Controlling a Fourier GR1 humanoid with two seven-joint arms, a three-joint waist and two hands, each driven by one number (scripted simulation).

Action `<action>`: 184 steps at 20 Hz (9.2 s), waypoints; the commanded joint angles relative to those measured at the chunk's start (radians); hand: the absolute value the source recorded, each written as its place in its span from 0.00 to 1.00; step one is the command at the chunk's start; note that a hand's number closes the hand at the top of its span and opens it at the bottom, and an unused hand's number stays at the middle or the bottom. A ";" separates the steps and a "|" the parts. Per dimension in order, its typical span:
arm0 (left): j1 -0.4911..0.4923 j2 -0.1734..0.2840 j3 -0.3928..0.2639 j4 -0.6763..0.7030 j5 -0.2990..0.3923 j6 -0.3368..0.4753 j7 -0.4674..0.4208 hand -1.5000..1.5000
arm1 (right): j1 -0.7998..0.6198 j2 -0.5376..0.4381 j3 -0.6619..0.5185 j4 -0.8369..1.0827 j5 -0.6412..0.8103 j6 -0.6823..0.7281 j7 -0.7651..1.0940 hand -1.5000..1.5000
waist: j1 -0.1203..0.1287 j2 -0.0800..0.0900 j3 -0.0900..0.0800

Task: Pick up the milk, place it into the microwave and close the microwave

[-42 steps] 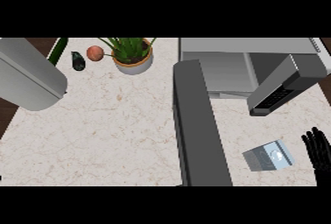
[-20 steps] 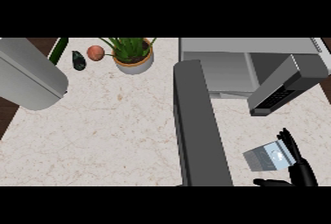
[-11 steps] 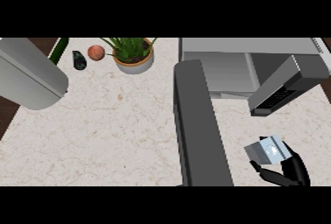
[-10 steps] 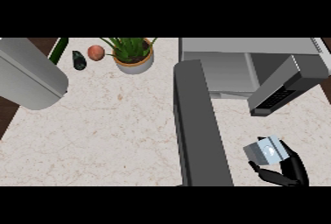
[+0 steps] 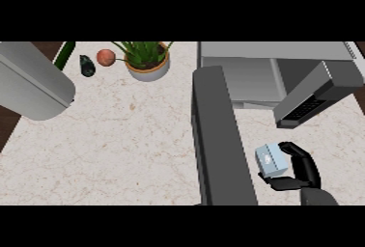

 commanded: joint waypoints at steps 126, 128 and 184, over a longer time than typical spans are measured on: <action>-0.381 0.120 -0.097 0.223 -0.009 -0.061 0.126 0.00 | -0.770 -0.088 -0.064 0.343 0.111 -0.366 0.288 0.00 | 0.052 0.040 0.005; -0.366 0.124 -0.141 0.190 -0.026 -0.070 0.160 0.00 | -0.783 -0.068 -0.096 0.337 0.074 -0.286 0.283 0.00 | 0.046 0.033 0.006; -1.129 -0.013 -1.011 1.169 -0.477 0.534 -0.016 1.00 | 0.475 -0.134 0.090 -0.849 -0.442 0.536 0.297 0.00 | -0.115 -0.003 -0.002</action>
